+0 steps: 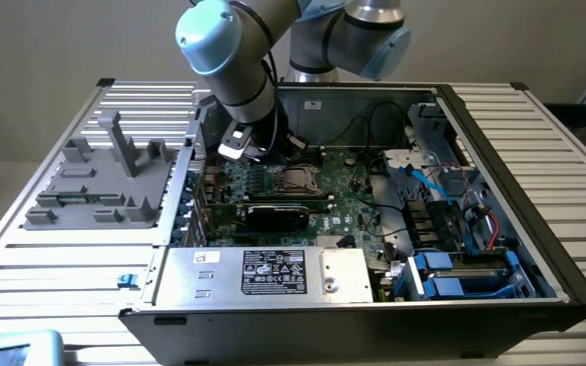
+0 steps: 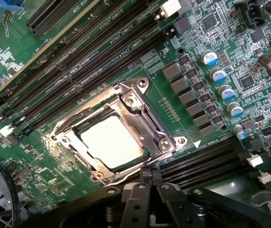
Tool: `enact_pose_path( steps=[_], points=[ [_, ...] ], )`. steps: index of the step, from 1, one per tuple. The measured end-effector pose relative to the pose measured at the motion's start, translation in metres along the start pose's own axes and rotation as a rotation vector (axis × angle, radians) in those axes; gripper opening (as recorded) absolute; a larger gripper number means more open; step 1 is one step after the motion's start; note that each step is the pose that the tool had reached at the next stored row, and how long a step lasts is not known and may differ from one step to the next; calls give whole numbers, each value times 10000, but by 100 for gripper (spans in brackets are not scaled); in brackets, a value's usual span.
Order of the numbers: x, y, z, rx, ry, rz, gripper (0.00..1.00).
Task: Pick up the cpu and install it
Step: 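Install the first cpu locking lever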
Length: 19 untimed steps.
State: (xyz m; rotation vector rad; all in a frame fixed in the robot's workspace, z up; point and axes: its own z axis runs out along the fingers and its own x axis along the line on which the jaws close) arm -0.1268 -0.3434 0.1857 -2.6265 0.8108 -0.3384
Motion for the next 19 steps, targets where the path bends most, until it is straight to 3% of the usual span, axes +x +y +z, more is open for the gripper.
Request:
enact_pose_path(
  steps=[19],
  points=[
    [121,-74,50,0,-1,0,11]
  ],
)
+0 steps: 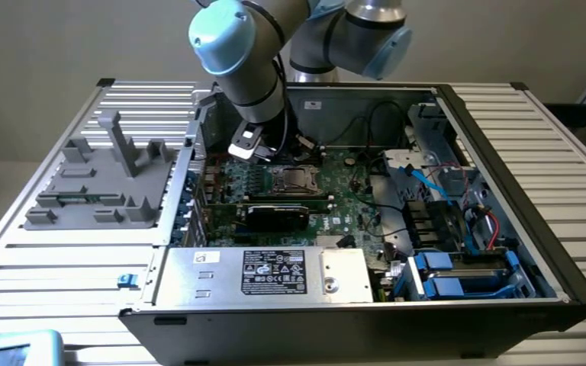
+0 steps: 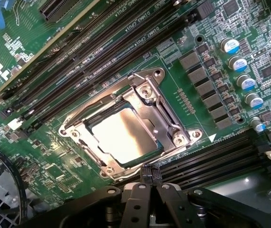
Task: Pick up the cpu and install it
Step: 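Install the first cpu locking lever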
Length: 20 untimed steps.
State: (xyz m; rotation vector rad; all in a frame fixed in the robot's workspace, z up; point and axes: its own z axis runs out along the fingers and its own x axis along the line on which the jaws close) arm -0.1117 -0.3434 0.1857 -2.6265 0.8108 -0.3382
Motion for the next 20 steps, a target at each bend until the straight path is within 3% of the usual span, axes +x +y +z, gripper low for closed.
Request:
enact_pose_path(
  steps=[10,16,20],
  points=[
    [65,-39,27,-3,-3,3,11],
    [68,-42,27,-76,-103,37,11],
    [82,-51,29,-100,-124,45,11]
  ],
)
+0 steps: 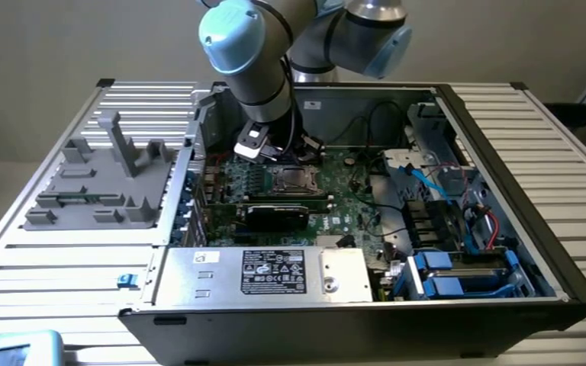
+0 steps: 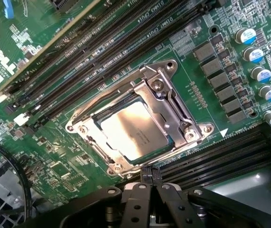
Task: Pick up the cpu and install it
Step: 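Install the first cpu locking lever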
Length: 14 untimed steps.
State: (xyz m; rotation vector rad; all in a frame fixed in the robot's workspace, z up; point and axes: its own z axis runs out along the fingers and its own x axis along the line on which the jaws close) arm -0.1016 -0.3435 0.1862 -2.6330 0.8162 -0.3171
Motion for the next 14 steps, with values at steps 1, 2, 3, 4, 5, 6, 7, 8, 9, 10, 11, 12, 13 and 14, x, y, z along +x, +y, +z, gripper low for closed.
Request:
enact_pose_path(
  steps=[1,2,3,4,5,6,7,8,9,10,11,12,13,14],
  points=[
    [4,-2,3,0,-3,1,11],
    [14,-10,6,-4,-7,1,11],
    [21,-13,11,1,-11,4,11],
    [30,-20,11,-13,-17,5,11],
    [31,-20,14,-4,-17,7,11],
    [36,-23,12,-16,-23,6,11],
    [41,-26,12,-17,-26,9,11],
    [43,-28,13,-18,-28,10,11],
    [49,-32,14,-21,-32,11,11],
    [52,-34,14,-23,-34,12,11],
    [57,-37,15,-24,-35,12,11],
    [60,-40,17,-24,-35,12,11],
    [66,-43,18,-23,-34,11,11],
    [67,-44,18,-23,-35,13,11]
  ],
)
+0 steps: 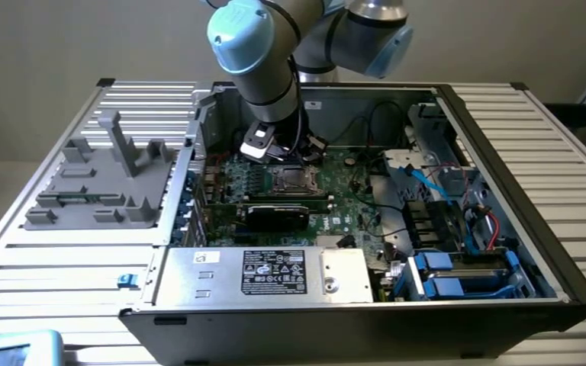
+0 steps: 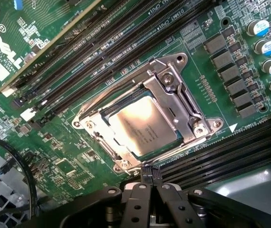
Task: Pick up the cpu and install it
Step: 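Install the first cpu locking lever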
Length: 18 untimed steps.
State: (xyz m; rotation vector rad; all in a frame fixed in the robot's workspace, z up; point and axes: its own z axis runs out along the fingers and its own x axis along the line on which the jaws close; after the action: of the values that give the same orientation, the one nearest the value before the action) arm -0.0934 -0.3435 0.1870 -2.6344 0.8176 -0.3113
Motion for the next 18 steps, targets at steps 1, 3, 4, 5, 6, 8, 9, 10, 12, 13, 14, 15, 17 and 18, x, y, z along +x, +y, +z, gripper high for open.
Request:
enact_pose_path(
  steps=[1,3,4,5,6,8,9,10,12,13,14,15,17,18],
  points=[
    [1,-1,-1,-3,-2,0,11],
    [2,-3,-2,-11,-14,5,11],
    [2,-2,-3,-15,-18,6,11],
    [3,-2,-3,-16,-20,7,11],
    [3,-2,-3,-16,-20,7,11],
    [3,-2,-3,-16,-21,7,11],
    [3,-2,-3,-17,-21,7,11],
    [3,-2,-4,-16,-21,7,11],
    [7,1,-7,-17,-23,5,11],
    [8,3,-7,-14,-22,6,11],
    [10,5,-8,-14,-21,7,11],
    [11,7,-9,-15,-21,7,11],
    [13,10,-11,-19,-20,7,11],
    [14,11,-11,-19,-20,7,11]
  ],
)
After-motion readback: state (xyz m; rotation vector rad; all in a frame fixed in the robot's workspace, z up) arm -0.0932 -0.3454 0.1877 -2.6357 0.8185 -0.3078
